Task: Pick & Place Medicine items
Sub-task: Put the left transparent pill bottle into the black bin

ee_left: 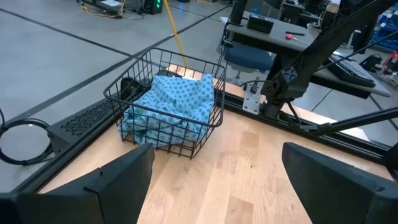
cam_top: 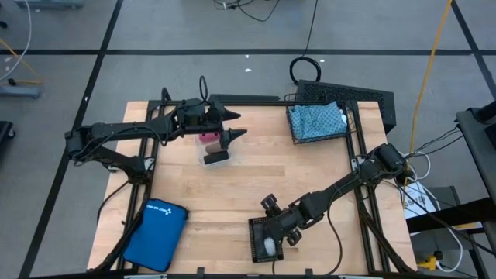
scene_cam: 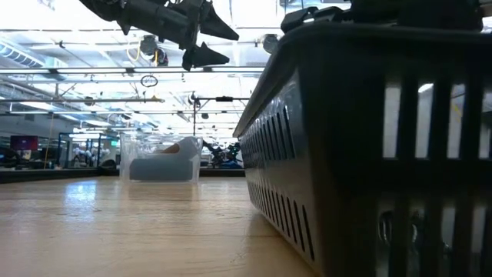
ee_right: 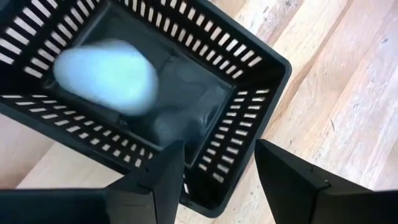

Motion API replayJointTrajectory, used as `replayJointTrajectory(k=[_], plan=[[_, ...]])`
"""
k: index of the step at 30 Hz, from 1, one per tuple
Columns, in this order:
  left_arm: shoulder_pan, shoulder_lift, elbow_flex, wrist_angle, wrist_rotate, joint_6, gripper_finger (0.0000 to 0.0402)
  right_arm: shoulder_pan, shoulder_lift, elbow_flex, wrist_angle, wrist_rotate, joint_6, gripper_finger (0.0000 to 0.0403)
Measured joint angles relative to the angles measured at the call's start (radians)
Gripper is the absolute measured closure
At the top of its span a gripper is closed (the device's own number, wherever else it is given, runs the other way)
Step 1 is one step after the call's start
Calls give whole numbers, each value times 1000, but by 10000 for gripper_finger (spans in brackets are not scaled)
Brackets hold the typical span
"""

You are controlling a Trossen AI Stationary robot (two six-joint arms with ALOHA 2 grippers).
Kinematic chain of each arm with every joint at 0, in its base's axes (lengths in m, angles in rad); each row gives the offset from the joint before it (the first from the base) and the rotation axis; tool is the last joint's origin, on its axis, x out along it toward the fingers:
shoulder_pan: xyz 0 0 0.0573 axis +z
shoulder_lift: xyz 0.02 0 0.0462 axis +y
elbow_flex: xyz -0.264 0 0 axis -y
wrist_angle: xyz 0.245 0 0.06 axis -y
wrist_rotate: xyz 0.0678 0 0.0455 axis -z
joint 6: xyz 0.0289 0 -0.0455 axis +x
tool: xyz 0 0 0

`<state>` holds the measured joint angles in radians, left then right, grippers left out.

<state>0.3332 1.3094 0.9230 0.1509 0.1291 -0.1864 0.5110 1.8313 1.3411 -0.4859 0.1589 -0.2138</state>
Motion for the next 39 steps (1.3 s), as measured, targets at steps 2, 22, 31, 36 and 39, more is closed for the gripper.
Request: replayJointTrajectory(k=[2, 22, 31, 36, 39], plan=[[0, 0, 0, -3, 0, 0, 39, 0, 0, 0, 0, 1, 0, 219], [103, -134, 0, -403, -238, 61, 39, -6, -436, -47, 37, 332, 194, 232], [265, -125, 0, -604, -384, 11, 39, -45, -698, -453, 521, 443, 72, 237], [382, -116, 0, -758, -405, -53, 39, -137, -819, -669, 830, 442, -1, 238], [429, -100, 0, -841, -428, -102, 39, -187, -872, -752, 933, 441, -43, 238]])
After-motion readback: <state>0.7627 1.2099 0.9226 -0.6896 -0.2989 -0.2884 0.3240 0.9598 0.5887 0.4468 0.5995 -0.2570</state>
